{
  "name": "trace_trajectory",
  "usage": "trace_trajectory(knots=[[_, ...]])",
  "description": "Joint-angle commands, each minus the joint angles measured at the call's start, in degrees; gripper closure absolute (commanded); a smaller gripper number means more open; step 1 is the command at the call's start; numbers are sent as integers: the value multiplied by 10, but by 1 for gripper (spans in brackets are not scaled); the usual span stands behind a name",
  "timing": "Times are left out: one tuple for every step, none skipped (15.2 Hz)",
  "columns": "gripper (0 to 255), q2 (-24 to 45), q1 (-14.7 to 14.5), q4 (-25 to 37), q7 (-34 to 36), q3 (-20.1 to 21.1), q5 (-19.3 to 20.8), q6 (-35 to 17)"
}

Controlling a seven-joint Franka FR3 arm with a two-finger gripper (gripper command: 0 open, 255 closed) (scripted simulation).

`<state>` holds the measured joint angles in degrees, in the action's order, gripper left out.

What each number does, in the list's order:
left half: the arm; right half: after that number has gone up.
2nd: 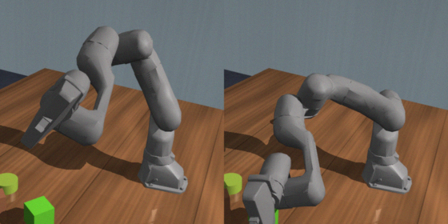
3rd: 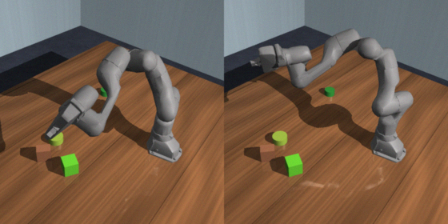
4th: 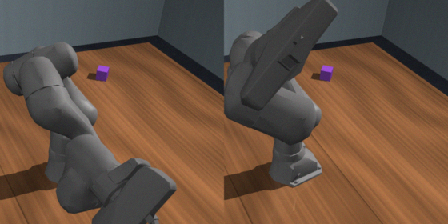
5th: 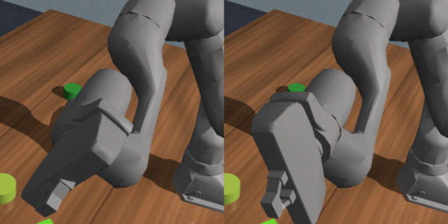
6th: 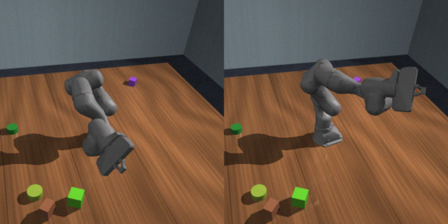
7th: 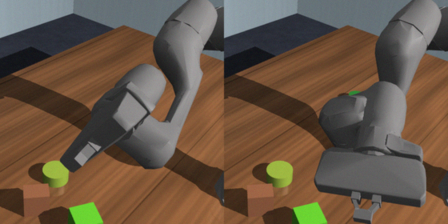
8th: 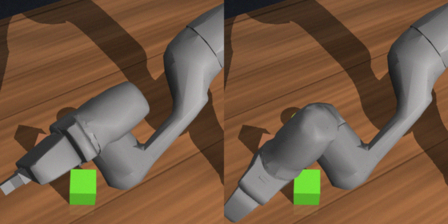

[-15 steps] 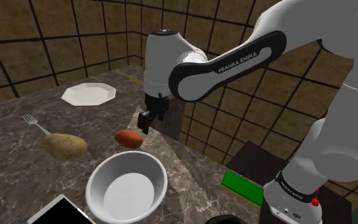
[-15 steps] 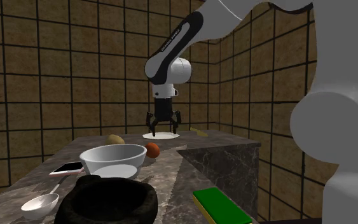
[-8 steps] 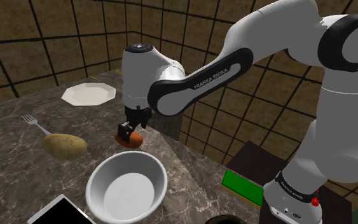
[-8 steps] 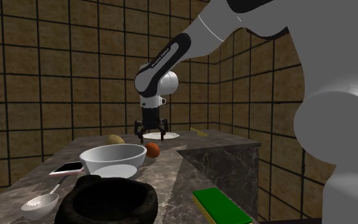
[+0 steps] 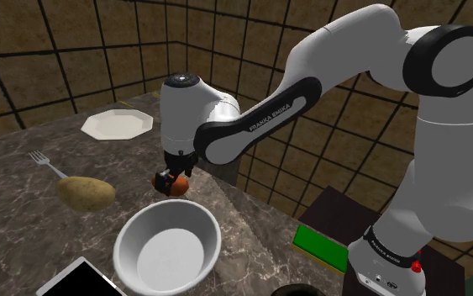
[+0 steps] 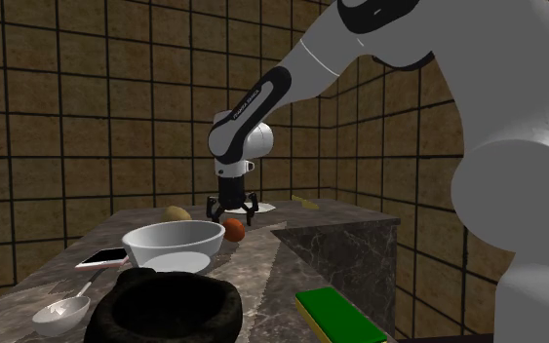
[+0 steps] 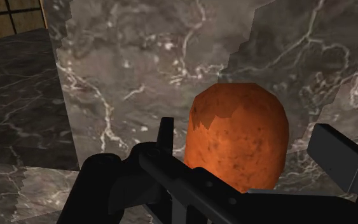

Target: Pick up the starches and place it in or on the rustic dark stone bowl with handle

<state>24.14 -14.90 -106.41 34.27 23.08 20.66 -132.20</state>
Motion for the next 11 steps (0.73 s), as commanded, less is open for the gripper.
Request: trace_trajectory(knots=[[0, 1, -1, 0, 1, 0, 1, -1], [0, 1, -1, 0, 1, 0, 1, -1], [0, 1, -1, 0, 1, 0, 1, -1], [0, 1, -1, 0, 1, 0, 1, -1], [0, 1, -1, 0, 1, 0, 1, -1], [255, 1, -1, 0, 1, 0, 1, -1], [255, 1, -1, 0, 1, 0, 1, -1], [255, 1, 0, 0, 1, 0, 1, -1], [255, 1, 0, 0, 1, 0, 1, -1], [255, 1, -1, 1, 1, 0, 1, -1], [255, 1, -1, 1, 1, 0, 1, -1]])
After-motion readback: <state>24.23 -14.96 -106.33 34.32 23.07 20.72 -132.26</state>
